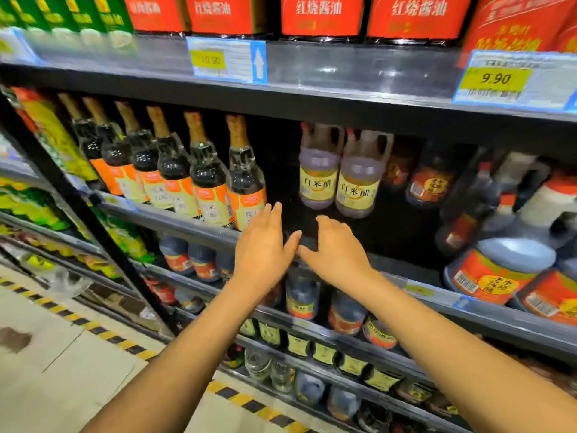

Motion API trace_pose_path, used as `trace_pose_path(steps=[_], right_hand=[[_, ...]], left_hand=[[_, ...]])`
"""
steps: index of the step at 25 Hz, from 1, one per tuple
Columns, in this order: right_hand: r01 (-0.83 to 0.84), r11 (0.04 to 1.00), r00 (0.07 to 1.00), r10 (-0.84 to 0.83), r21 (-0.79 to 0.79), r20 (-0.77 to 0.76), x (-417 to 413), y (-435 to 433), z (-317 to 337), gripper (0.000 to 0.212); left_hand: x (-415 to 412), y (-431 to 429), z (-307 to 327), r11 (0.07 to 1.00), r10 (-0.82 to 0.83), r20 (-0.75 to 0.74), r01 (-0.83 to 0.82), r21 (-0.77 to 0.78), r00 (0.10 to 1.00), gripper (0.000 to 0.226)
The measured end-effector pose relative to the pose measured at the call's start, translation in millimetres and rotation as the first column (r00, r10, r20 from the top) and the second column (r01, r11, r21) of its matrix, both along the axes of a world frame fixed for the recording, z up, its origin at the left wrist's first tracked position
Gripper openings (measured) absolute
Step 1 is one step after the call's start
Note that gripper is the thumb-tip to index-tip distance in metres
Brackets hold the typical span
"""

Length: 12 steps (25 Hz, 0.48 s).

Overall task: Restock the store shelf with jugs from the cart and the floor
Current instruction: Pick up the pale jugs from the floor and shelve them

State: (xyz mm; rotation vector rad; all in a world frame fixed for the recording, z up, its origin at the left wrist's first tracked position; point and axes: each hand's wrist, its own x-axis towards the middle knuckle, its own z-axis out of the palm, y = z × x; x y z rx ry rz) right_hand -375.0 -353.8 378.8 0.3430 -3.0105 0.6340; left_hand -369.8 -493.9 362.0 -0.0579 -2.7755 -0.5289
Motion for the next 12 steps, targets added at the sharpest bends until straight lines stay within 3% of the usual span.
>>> trace_pose_path(steps=[3, 6, 12], right_hand=[[-0.196, 0.977, 0.977, 0.202, 0.086, -0.069, 24, -36, -12, 0.061], [-0.291, 0.938, 0.946, 0.312, 0.187, -0.095, 45, -75, -31, 0.068], [-0.487, 0.815, 0.87, 0.483, 0.314, 0.098, 99, -188, -90, 0.061]], left_hand=[[42, -43, -6, 0.973, 0.166, 0.049, -0.156, -0.17, 0.985, 0.071], [81, -84, -25, 0.92, 0.338, 0.146, -0.293, -0.26, 0.93, 0.077], [171, -182, -108, 0.836, 0.547, 0.339, -0.479, -0.267, 0.766, 0.084]])
